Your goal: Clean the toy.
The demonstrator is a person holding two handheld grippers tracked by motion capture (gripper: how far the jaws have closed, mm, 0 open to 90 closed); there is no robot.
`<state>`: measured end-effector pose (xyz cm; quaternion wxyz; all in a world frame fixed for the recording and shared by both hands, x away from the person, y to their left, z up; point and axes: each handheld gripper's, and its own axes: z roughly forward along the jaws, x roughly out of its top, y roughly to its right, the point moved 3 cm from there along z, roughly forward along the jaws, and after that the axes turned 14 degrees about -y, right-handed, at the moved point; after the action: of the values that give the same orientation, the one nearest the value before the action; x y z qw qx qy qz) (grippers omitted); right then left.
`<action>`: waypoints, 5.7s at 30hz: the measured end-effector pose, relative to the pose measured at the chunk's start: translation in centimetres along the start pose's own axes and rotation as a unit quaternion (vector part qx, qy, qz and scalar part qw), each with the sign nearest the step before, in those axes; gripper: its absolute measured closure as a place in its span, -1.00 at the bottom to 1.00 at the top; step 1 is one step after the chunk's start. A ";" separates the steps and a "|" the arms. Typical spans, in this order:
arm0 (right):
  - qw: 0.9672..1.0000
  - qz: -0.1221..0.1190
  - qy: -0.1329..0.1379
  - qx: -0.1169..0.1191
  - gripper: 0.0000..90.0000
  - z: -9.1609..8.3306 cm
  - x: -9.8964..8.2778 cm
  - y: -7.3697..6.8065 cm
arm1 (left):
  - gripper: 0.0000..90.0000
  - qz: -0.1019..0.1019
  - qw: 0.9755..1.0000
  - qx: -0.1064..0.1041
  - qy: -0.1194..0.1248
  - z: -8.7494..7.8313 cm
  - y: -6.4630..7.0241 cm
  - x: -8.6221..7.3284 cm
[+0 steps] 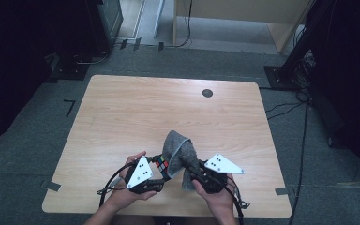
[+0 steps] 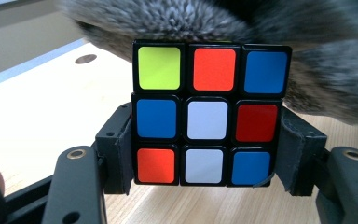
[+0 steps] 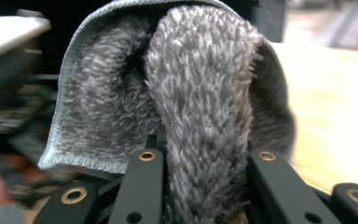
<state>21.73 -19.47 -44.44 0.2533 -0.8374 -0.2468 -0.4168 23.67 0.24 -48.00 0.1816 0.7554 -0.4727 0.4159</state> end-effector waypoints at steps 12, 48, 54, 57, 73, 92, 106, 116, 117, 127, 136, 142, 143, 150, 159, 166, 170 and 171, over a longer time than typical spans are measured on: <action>1.000 0.011 -0.001 -0.001 0.68 0.0 -0.1 0.9 | -0.23 0.001 1.000 -0.001 0.003 -0.1 0.0 0.1; 1.000 -0.006 0.001 -0.012 0.69 -0.1 -0.2 0.5 | -0.23 0.004 1.000 -0.001 0.004 -0.2 0.2 0.2; 0.999 -0.045 0.009 0.019 0.68 -0.1 0.5 -2.1 | -0.23 0.011 1.000 -0.001 -0.001 0.1 0.6 0.2; 0.999 -0.033 0.005 0.019 0.69 0.0 0.4 -1.5 | -0.23 0.008 1.000 0.000 0.002 -0.1 0.4 0.2; 0.996 -0.086 0.024 0.009 0.72 1.4 -1.2 2.0 | -0.23 -0.071 0.991 -0.072 0.084 -2.5 -2.0 0.6; 0.992 -0.120 -0.027 0.008 0.69 3.3 -2.3 0.9 | -0.23 -0.079 0.992 -0.064 0.076 -2.4 -1.9 0.7; 0.992 -0.129 0.001 0.002 0.70 2.9 -2.0 0.6 | -0.23 -0.096 0.990 -0.068 0.078 -2.5 -2.4 0.6; 0.990 -0.139 0.037 -0.002 0.70 1.5 -1.1 0.9 | -0.23 -0.089 0.988 -0.090 0.087 -2.5 -2.1 0.7; 0.990 -0.142 0.029 0.001 0.70 1.8 -1.3 0.9 | -0.23 -0.092 0.988 -0.090 0.086 -2.5 -2.2 0.6; 0.988 -0.148 0.045 0.005 0.71 1.3 -1.0 0.7 | -0.23 -0.094 0.987 -0.095 0.089 -2.7 -2.6 0.4; 0.992 -0.124 -0.001 -0.014 0.40 3.2 -2.3 1.8 | -0.24 -0.150 0.983 -0.053 0.086 -2.7 -3.9 0.3; 0.994 -0.032 0.027 -0.106 -0.37 1.4 -1.7 4.5 | -0.24 -0.186 0.978 -0.032 0.085 -2.6 -4.8 0.0; 0.993 -0.029 0.034 -0.114 -0.45 1.2 -1.5 4.4 | -0.24 -0.190 0.977 -0.031 0.086 -2.6 -4.9 0.0; 0.996 -0.056 0.027 -0.062 -0.54 3.1 -1.7 1.1 | -0.24 -0.216 0.971 -0.038 0.098 -2.5 -4.6 0.5; 0.995 -0.061 0.077 -0.028 -0.61 5.9 -2.5 -3.2 | -0.24 -0.249 0.961 -0.055 0.110 -1.8 -2.7 1.5; 0.990 -0.020 0.131 -0.043 -0.49 6.4 -2.8 -3.4 | -0.25 -0.238 0.964 -0.059 0.099 -1.0 -0.9 1.8; 0.988 -0.004 0.149 -0.049 -0.40 6.1 -2.8 -2.9 | -0.25 -0.256 0.959 -0.072 0.095 -0.4 -0.7 1.6; 0.987 -0.002 0.149 -0.052 -0.40 6.1 -2.8 -2.9 | -0.25 -0.257 0.959 -0.072 0.095 -0.4 -0.6 1.5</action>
<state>21.94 -13.99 -49.33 0.2427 -0.7772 -0.1861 -0.5500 24.34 -0.10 -46.48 0.3800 0.7935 -0.2723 0.3897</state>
